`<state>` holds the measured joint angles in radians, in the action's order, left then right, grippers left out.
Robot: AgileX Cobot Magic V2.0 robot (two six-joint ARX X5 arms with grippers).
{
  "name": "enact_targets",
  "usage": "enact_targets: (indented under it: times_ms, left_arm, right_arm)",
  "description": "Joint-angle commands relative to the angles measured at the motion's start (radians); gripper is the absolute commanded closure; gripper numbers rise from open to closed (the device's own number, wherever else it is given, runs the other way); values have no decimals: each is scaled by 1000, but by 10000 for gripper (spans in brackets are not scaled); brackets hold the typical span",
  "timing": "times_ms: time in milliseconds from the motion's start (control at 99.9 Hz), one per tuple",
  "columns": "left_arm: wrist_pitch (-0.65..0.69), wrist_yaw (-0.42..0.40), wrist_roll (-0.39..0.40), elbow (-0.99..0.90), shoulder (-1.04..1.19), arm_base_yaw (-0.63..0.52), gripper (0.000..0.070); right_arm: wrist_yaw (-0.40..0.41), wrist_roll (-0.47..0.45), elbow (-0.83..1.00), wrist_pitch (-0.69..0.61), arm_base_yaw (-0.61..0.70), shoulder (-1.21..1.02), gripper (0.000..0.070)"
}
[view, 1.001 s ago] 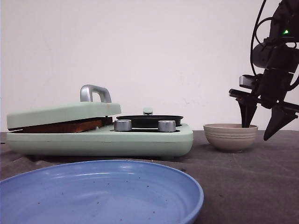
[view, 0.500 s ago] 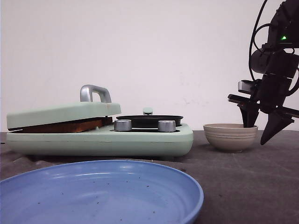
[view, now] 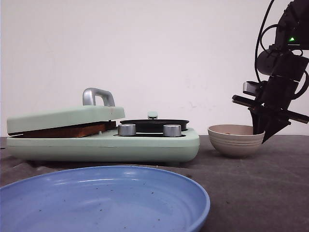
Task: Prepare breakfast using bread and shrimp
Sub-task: 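Grasp the rim of the cream bowl with the right gripper, then lift the bowl over the black pan and tip shrimp into it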
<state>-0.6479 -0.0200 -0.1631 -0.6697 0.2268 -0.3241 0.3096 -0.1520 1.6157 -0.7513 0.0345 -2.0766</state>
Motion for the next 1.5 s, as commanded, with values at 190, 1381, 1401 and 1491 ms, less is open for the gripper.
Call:
enact_targets:
  times_ms: [190,1381,1401,1491]
  left_arm:
    - [12,0,9,-2,-1,-3,64]
    - [8,0,9,-2,-1,-3,64]
    - [8,0,9,-2,-1,-3,64]
    - [8,0,11,-2,-1,-3,64]
  right_arm:
    - [8,15,24,25,3,-8,700]
    - [-456,310,25,559,400,193,700]
    - [-481,335,25,572,410,193,700]
    - [-585,443,25,645,451,193,700]
